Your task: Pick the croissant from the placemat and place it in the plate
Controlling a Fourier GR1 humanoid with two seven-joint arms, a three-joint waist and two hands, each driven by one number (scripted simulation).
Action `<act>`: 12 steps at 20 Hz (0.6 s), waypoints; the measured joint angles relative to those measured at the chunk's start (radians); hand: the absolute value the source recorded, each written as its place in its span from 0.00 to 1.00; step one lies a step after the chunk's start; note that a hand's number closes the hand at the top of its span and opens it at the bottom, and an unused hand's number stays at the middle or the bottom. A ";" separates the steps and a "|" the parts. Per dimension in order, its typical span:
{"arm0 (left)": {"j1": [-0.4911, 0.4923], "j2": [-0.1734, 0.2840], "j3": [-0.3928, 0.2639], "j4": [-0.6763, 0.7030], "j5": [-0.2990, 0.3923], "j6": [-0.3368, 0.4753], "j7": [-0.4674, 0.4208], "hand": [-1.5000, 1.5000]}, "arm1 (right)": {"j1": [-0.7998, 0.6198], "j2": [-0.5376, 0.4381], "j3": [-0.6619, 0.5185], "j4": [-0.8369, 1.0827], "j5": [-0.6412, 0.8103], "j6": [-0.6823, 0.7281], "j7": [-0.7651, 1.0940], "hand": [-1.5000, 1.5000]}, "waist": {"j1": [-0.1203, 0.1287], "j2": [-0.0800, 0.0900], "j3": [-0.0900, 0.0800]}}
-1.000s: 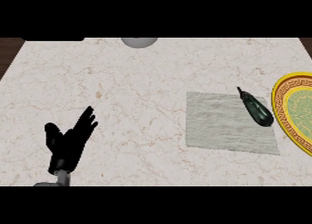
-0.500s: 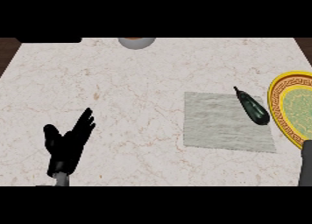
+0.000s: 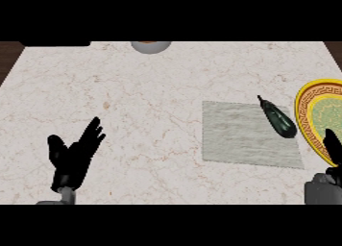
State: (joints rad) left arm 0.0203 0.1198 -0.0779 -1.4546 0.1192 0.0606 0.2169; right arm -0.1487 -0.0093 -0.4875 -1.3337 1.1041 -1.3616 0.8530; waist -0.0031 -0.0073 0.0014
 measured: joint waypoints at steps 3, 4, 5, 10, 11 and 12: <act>0.004 -0.004 -0.005 -0.003 -0.007 -0.001 -0.007 0.50 | 0.066 0.005 0.083 -0.010 0.045 -0.015 0.081 0.00 | 0.002 0.001 -0.001; -0.006 0.000 0.004 0.001 -0.001 -0.005 0.003 0.50 | 0.077 0.006 0.099 -0.017 0.064 -0.013 0.111 0.00 | 0.002 0.002 -0.001; 0.000 0.001 -0.001 -0.010 -0.002 -0.006 0.011 0.50 | 0.084 0.007 0.116 -0.015 0.084 -0.015 0.138 0.00 | 0.004 0.002 -0.001; -0.005 -0.005 0.003 0.013 -0.007 -0.011 -0.014 0.50 | 0.113 0.009 0.179 -0.009 0.191 -0.019 0.283 0.00 | 0.004 0.003 -0.001; -0.004 -0.008 0.003 0.014 -0.009 -0.010 -0.018 0.50 | 0.116 0.009 0.185 -0.014 0.213 -0.016 0.313 0.00 | 0.004 0.003 0.000; -0.005 -0.010 0.002 0.015 -0.011 -0.008 -0.019 0.50 | 0.114 0.009 0.191 -0.009 0.237 -0.018 0.340 0.00 | 0.005 0.003 0.000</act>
